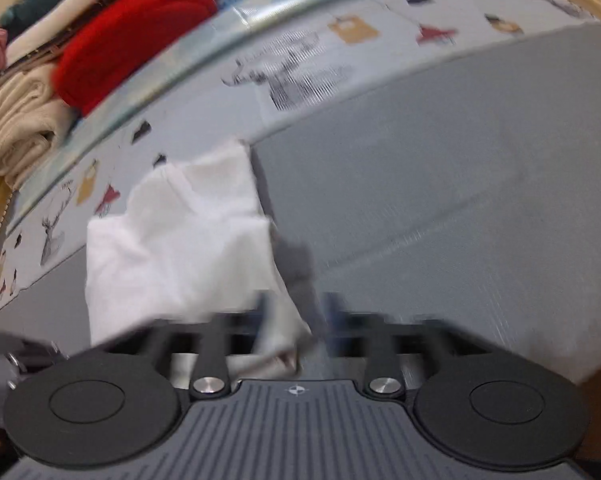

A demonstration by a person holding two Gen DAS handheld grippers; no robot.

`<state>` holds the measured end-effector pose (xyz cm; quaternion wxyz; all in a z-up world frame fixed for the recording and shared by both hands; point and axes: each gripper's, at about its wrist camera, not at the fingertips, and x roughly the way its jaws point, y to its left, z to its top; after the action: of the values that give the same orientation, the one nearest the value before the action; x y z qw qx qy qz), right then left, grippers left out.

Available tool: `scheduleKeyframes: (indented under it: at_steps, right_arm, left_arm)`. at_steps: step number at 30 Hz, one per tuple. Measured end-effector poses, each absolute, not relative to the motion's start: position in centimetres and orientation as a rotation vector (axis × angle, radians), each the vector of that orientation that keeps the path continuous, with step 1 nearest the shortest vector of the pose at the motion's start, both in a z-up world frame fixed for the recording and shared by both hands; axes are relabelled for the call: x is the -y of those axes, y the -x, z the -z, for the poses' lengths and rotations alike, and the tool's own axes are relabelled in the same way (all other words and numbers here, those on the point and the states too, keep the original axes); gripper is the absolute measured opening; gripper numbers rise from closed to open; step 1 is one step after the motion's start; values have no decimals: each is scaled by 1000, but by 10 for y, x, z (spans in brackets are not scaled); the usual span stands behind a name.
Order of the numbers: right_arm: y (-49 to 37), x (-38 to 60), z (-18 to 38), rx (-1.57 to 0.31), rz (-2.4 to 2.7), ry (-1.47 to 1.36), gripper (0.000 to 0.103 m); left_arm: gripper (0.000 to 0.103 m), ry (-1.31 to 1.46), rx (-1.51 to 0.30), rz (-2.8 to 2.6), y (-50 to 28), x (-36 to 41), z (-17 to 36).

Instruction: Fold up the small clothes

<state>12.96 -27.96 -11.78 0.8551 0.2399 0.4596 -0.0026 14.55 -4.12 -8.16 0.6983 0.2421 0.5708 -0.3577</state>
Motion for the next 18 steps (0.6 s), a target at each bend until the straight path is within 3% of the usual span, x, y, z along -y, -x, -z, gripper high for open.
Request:
scheduleKeyframes:
  at_steps: [7,8,9,11,18]
  right_arm:
    - [-152,269,148,-1070,-59,-544,55]
    - [-154,264,152,-1097,-66,-512,44]
    - [-156,262,155,-1121,-63,-488,26]
    - [-153,261,152,-1118,-61,-513,7]
    - [-125,270,103,-1080,-86,-570,3]
  left_arm:
    - [27,-340,-1270,762,-165,17,62]
    - [27,-316,-1263,754,-167,13,59]
    - [27,-300,-1252,746,-169,10,57]
    - [27,-283,-1225,735,-171,6,52]
    - [27,-181,-1087,729,-184,1,26]
